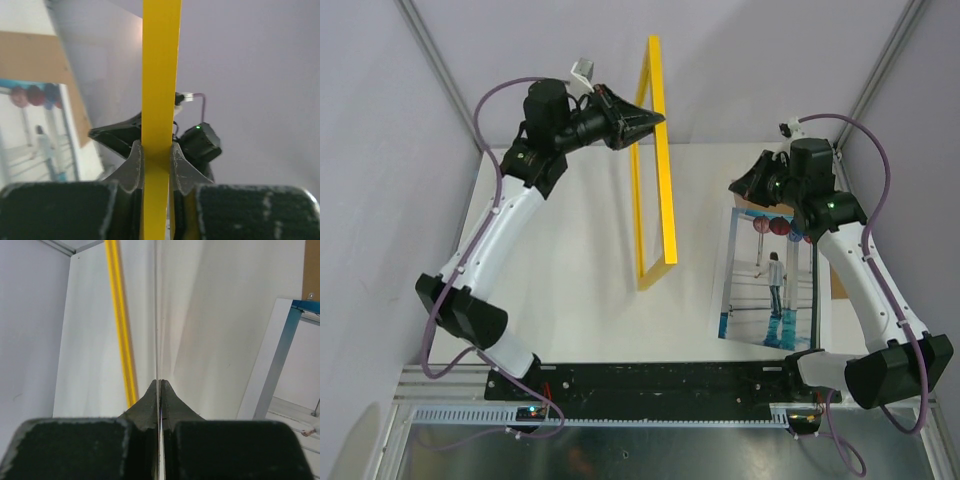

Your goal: Put the photo into the frame

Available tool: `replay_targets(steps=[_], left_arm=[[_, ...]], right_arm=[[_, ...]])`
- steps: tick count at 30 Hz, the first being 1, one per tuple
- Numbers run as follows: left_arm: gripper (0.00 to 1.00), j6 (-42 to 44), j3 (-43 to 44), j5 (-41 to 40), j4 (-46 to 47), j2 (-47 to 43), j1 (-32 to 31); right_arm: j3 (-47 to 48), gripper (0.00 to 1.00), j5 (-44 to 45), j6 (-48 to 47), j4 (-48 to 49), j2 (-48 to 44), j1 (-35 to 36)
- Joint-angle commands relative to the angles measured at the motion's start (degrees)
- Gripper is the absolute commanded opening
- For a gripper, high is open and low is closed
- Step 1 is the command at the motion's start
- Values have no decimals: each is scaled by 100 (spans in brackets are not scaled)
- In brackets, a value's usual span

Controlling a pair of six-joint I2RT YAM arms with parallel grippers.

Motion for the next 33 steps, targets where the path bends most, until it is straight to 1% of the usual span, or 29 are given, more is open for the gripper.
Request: replay_targets(steps=[1,2,3,6,10,16,17,20,27,30,33], left_arm=[[0,-1781,-757,969,2174,91,133],[0,-2108,-1131,1058,2859,71,188],[0,-2420,-1424,1142,3338,62,238],[0,-2776,-1942,1463,4104,163,473],[0,-3535,-2836,1848,5531,343,751],[0,-3861,-3675,2272,6595,555,1043],[2,-3873,-3755,2356,6744,607,1078],[15,-3848,-3944,2602,7034,693,1164],[46,-3500,-4268,2936,7112,565,1604],[55,-3327,-4409,3059,7066,477,1830],[60,-3087,-4549,3155,6934,413,2032]], right_arm=[[372,0,93,-42,75,20,52],[400,0,183,-89,-9,23,58],[436,0,324,-135,-77,20,62],[514,0,684,-290,-347,-7,12],[583,0,1009,-386,-519,-33,-93],[629,0,975,-361,-443,54,-59],[626,0,984,-359,-430,88,-28],[618,0,1008,-353,-412,168,57],[620,0,978,-308,-288,268,179],[633,0,976,-305,-274,333,239],[650,0,982,-311,-269,380,281]])
